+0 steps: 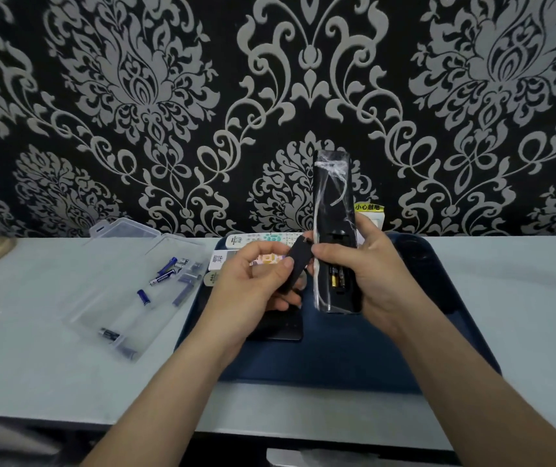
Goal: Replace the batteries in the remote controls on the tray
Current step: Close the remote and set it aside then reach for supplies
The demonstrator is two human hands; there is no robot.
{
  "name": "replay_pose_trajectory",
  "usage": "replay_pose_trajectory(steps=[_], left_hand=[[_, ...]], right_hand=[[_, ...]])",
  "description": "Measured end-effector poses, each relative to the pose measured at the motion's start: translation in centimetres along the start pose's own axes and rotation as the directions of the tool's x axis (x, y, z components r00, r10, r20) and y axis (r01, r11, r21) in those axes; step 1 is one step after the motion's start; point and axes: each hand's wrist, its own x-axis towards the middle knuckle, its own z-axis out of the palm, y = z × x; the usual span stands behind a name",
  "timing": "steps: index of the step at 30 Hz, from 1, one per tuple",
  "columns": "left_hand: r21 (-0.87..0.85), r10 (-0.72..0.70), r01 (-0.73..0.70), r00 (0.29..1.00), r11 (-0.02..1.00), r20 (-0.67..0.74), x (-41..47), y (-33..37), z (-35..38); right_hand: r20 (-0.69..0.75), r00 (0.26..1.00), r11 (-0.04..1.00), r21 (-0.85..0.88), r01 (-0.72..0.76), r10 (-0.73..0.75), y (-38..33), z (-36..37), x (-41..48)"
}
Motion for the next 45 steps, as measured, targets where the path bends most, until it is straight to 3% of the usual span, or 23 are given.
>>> replay_pose_trajectory(steps=[4,8,10,12,15,19,26,32,40,45], left_hand=[[0.223,0.155,-0.169,0.985,0.96,0.077,-0.3,0.4,-0.5],[0.66,0.319,-0.311,0.941,0.683,0.114,-0.3,-0.1,-1.1],[0.728,0.351,-0.32,0.929,0.606,0.117,-0.5,-0.2,-1.0],[0.661,0.331,-0.299,0.94,0.688,0.08,-0.5,-0.1,-0.7],[0.415,0.218,-0.191,0.976,0.89,-0.018,-0.3,0.2,-0.9],[0.112,0.131,-0.135,0.99,0.984,0.044,-0.4,0.9,-1.2],[-0.07,0.225,-0.233,0.969,0.97,-0.1,-0.3,1.5,-1.0],[-0.041,0.279,-0.28,0.96,0.959,-0.038,-0.7,0.4,0.8],[0.123,0.372,-0.364,0.928,0.923,-0.04,-0.4,0.3,0.9],[0.005,0.297,-0.297,0.953,0.955,-0.054,-0.2,0.1,0.8]], right_hand=[[-0.072,0.997,0.998,-0.065,0.003,-0.008,0.5,0.2,0.3],[-0.133,0.991,0.997,-0.075,0.002,-0.013,0.7,0.4,0.5],[-0.131,0.991,0.997,-0.076,0.006,-0.016,0.8,0.5,0.4],[-0.115,0.993,0.999,-0.045,-0.002,-0.003,0.7,0.6,0.4],[-0.057,0.996,0.993,0.099,-0.062,0.067,0.2,0.8,0.3],[-0.001,0.995,0.987,0.126,-0.103,0.104,0.0,1.2,0.0],[-0.02,0.996,0.995,0.048,-0.084,0.085,0.4,1.5,0.1],[-0.026,0.997,0.997,0.029,-0.072,0.073,0.9,1.9,0.3],[-0.011,0.999,0.999,0.015,-0.047,0.047,1.1,1.8,0.4],[-0.007,0.999,0.999,-0.002,-0.044,0.044,1.2,2.0,0.3]])
